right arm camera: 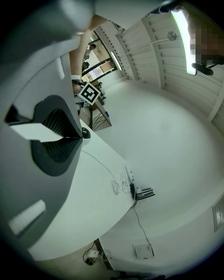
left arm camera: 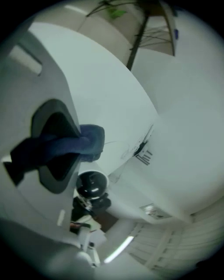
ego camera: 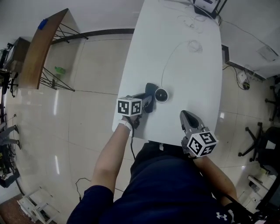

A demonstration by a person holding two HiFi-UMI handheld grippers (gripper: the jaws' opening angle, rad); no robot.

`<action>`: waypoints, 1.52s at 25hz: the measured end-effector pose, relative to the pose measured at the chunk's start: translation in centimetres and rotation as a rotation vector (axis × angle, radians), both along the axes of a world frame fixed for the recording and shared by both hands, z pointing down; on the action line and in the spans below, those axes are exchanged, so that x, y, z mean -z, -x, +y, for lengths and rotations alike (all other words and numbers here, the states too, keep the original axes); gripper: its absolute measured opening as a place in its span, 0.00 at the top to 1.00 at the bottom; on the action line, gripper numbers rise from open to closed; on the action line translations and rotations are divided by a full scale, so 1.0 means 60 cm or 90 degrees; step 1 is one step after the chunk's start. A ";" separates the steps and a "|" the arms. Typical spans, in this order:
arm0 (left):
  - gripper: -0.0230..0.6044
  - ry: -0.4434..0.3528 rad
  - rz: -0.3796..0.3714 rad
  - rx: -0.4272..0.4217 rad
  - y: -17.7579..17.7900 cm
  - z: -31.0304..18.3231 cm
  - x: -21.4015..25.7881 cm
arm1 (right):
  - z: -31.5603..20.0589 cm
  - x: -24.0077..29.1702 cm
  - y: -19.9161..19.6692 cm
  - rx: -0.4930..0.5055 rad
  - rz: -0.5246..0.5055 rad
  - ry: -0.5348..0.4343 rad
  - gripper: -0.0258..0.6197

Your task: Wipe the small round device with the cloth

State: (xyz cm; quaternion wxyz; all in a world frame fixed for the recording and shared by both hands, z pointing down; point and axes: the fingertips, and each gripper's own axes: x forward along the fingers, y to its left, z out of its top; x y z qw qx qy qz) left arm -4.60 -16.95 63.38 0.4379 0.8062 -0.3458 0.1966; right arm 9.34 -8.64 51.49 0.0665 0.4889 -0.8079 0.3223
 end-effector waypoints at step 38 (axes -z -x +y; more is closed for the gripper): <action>0.78 0.097 -0.026 -0.553 -0.058 -0.038 0.031 | 0.020 -0.027 -0.029 -0.019 0.012 0.042 0.94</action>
